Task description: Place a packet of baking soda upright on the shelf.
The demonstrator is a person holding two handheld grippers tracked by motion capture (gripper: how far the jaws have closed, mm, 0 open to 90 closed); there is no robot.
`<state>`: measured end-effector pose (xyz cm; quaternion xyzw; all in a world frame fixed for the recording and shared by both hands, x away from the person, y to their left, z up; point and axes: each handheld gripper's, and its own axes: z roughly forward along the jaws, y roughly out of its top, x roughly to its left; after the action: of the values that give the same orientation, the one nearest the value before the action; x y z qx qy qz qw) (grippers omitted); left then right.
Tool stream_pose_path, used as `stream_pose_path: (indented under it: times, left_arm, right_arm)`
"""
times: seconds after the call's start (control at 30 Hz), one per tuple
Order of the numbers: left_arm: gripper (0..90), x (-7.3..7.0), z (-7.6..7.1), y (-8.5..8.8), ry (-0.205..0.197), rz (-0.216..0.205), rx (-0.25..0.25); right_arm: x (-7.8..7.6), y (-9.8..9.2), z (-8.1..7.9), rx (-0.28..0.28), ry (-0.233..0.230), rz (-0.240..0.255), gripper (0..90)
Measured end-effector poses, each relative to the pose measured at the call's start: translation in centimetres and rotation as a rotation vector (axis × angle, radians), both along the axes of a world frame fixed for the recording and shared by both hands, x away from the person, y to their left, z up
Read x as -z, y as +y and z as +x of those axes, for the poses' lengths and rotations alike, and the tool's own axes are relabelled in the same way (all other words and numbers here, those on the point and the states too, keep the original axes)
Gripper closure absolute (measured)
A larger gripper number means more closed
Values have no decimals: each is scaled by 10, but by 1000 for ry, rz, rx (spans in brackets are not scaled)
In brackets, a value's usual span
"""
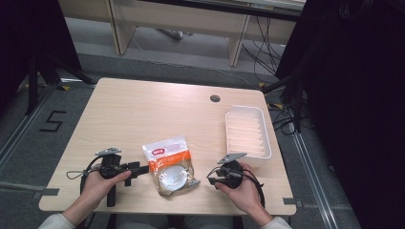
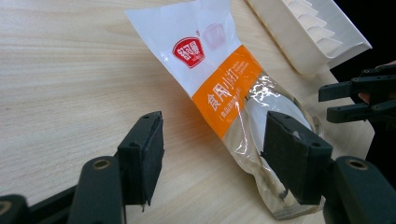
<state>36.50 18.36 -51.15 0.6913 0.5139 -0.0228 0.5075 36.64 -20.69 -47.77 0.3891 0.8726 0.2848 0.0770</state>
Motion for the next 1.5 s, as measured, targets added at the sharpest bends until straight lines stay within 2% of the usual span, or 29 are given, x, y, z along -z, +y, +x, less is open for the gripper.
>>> stream_pose_path:
  times: [0.1, 0.13, 0.17, 0.2, 0.3, 0.33, 0.4, 0.43, 0.47, 0.5, 0.53, 0.77, 0.83, 0.87, 0.93, 1.07, 1.1, 1.13, 1.2, 1.23, 1.27, 1.33, 1.4, 1.43, 1.47, 1.5]
  left_arm:
    - [385, 2, 8, -1, 5, 9, 15]
    - [385, 2, 10, -5, 0, -7, -15]
    - [386, 3, 14, -5, -4, 18, 4]
    - [389, 3, 19, -9, -13, 18, -11]
    - [394, 4, 25, -13, -15, 23, -9]
    - [397, 4, 26, -14, -13, 21, -19]
    - [402, 4, 28, -15, -7, 17, -13]
    - [404, 6, 30, -16, 1, -1, -6]
    - [407, 6, 30, -16, 1, -1, -6]
    - [413, 8, 31, -18, 6, -23, 4]
    - [413, 9, 33, -18, 7, -26, 27]
    - [438, 12, 40, -27, 13, -19, 39]
    - [448, 13, 43, -30, 18, -28, 33]
    - [453, 13, 44, -30, 8, -14, 27]
    - [472, 13, 46, -30, 13, -19, 34]
    - [538, 15, 47, -33, 28, -43, 10]
    - [562, 17, 49, -34, 49, -67, 13]
    - [583, 19, 50, -34, 57, -70, 33]
    - [601, 19, 50, -35, 55, -62, 25]
    - [636, 20, 50, -36, 54, -62, 32]
    - [716, 20, 51, -36, 53, -66, 34]
    - [790, 17, 50, -37, 23, -53, 45]
    - [857, 16, 49, -36, 18, -54, 54]
    - [857, 15, 48, -36, 5, -45, 72]
    - [885, 14, 47, -37, -4, -53, 73]
    - [888, 12, 46, -38, -14, -68, 66]
  right_arm:
    - [1, 0, 0, 2, -2, 0, 547]
    - [1, 0, 0, 2, -2, 0, 547]
    - [1, 0, 0, 4, -10, -2, 542]
    - [0, 0, 0, 11, -5, -3, 541]
    - [1, 0, 0, -1, -27, -12, 538]
    - [2, 1, -1, 12, -26, 9, 538]
    - [2, 2, -1, 12, -24, 7, 537]
    - [3, 2, 0, 4, -42, 0, 536]
    - [3, 2, 0, 4, -42, 0, 536]
    - [0, 2, 0, 6, -15, -14, 536]
    - [0, 3, 0, 10, -13, -10, 536]
    - [1, 4, 1, -11, -36, -22, 541]
    - [-1, 4, 0, -5, -25, -20, 545]
    - [-1, 4, -1, -5, -26, -19, 545]
    - [-2, 5, -1, -7, -29, -19, 545]
    - [-1, 5, -1, -9, -25, -19, 545]
    - [-1, 5, -1, -7, -26, -17, 545]
    - [-1, 5, 0, -7, -27, -19, 545]
    - [-1, 4, 0, -11, -38, -23, 545]
    - [-1, 4, 0, -11, -38, -24, 545]
    - [-1, 5, 0, -15, -38, -25, 546]
    - [0, 5, 0, -16, -40, -28, 545]
    - [0, 5, 0, -16, -39, -27, 545]
    - [-1, 5, 0, -16, -39, -27, 545]
    - [-2, 5, -1, -10, -28, -21, 546]
    - [-1, 5, -1, -9, -36, -20, 547]
